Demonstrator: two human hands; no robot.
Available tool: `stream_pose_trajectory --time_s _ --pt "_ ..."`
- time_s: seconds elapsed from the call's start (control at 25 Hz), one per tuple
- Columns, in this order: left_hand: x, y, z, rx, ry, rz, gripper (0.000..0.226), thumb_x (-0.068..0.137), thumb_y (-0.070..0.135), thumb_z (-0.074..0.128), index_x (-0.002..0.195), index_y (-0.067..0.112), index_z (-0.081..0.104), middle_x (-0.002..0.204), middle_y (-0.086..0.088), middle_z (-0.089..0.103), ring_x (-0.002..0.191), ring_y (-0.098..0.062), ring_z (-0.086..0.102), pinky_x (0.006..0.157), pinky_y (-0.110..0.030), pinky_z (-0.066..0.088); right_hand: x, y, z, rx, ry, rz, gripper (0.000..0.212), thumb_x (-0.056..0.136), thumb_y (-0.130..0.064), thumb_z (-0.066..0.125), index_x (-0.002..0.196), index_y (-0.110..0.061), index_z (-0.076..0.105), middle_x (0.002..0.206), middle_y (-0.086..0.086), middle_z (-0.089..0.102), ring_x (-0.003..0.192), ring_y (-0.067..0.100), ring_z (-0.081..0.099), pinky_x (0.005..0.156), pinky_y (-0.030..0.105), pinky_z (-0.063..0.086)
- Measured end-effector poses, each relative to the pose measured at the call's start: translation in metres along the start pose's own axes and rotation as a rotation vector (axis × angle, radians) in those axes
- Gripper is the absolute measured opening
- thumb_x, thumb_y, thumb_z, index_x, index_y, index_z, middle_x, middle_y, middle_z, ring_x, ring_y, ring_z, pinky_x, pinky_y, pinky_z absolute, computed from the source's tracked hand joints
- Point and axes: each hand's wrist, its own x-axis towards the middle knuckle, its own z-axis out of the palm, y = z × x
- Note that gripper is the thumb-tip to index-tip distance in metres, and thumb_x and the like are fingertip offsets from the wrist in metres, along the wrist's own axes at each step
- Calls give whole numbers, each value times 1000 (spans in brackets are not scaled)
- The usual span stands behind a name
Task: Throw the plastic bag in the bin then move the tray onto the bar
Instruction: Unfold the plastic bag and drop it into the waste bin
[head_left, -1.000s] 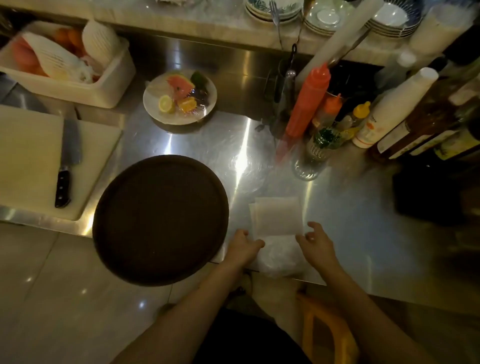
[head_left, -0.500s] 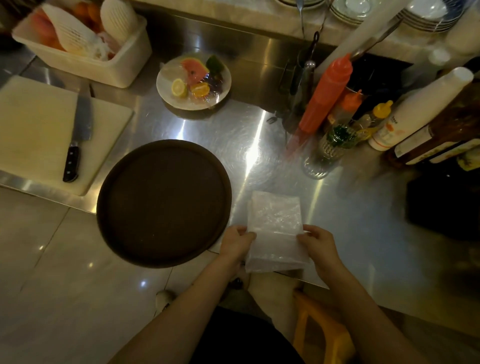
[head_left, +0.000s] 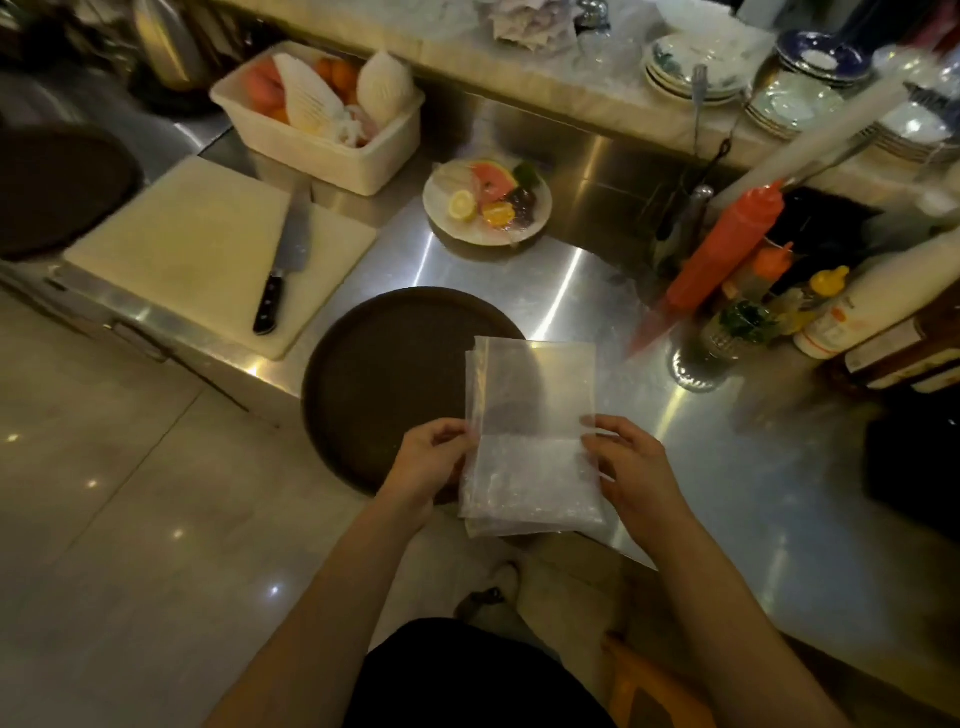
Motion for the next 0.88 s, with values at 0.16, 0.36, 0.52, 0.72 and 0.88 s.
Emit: stream_pose_trajectory --time_s 0.16,0.36,0.52,0.72,0.88 --pt "-37 -11 -89 -143 30 94 22 87 15 66 109 11 67 101 -10 72 87 -23 71 70 -35 59 -32 -9 75 -57 -168 -1 19 91 -11 58 108 -15 67 106 7 68 95 24 67 65 29 56" --pt "-93 -50 -205 -394 161 148 24 86 7 64 110 6 67 94 -12 71 74 -20 68 59 -27 57 -79 -9 181 -76 -466 92 25 91 -8 56 114 -11 65 105 9 70 90 23 70 70 36 57" --pt "-155 -95 -287 -539 269 235 24 78 12 70 103 13 72 92 -10 70 81 -23 65 68 -31 53 -126 9 266 -145 -699 151 27 88 -3 56 112 -9 64 98 12 70 82 22 70 68 37 58" --pt "-234 -144 -349 -700 412 299 20 87 -1 58 95 16 67 77 -2 72 66 -15 69 59 -24 58 -185 37 348 -245 -899 187 30 87 2 55 115 -10 59 97 11 71 84 24 68 71 38 55" --pt "-295 -183 -373 -815 483 363 24 87 -2 57 101 16 65 81 -4 72 68 -17 69 59 -25 58 -225 59 392 -312 -1069 221 29 84 4 57 105 -15 63 90 8 73 75 21 70 68 36 58"
